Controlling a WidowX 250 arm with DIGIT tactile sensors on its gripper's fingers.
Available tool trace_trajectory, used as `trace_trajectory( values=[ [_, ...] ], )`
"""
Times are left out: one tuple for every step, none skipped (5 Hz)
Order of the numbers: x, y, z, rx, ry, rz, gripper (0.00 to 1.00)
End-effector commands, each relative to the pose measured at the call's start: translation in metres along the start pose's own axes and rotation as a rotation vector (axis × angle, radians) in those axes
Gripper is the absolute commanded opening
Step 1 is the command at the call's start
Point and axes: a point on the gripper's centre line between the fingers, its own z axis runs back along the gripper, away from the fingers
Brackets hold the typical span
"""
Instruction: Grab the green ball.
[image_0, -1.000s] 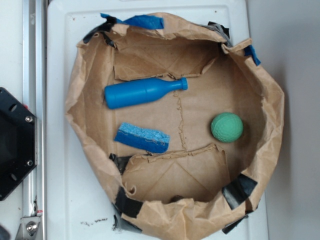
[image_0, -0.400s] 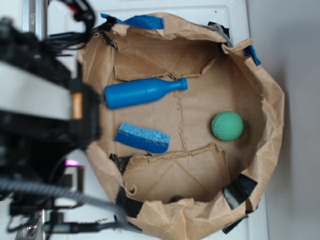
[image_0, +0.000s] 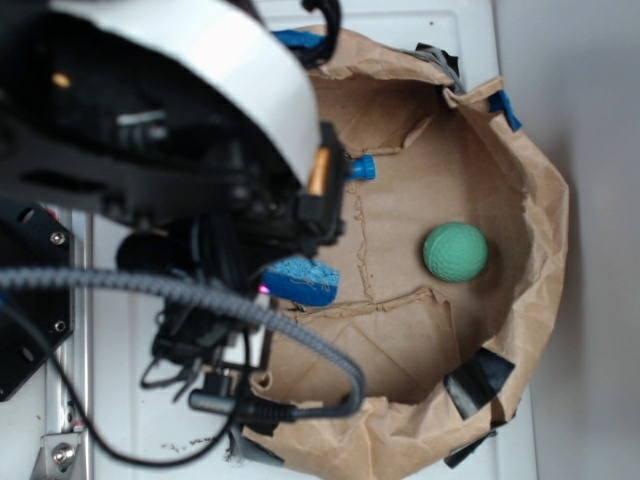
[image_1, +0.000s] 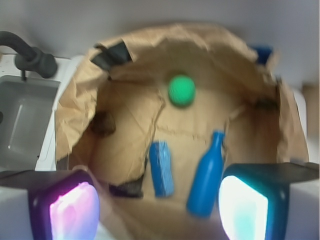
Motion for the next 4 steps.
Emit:
trace_trajectory(
  values=[
    [0.015, 0.015, -0.016, 0.025, -0.055, -0.092, 1.0],
    [0.015, 0.015, -0.016, 0.025, -0.055, -0.092, 1.0],
    [0.015, 0.015, -0.016, 0.025, -0.055, -0.092, 1.0],
    [0.019, 0.021, -0.059, 0.082, -0.001, -0.1, 1.0]
  ],
)
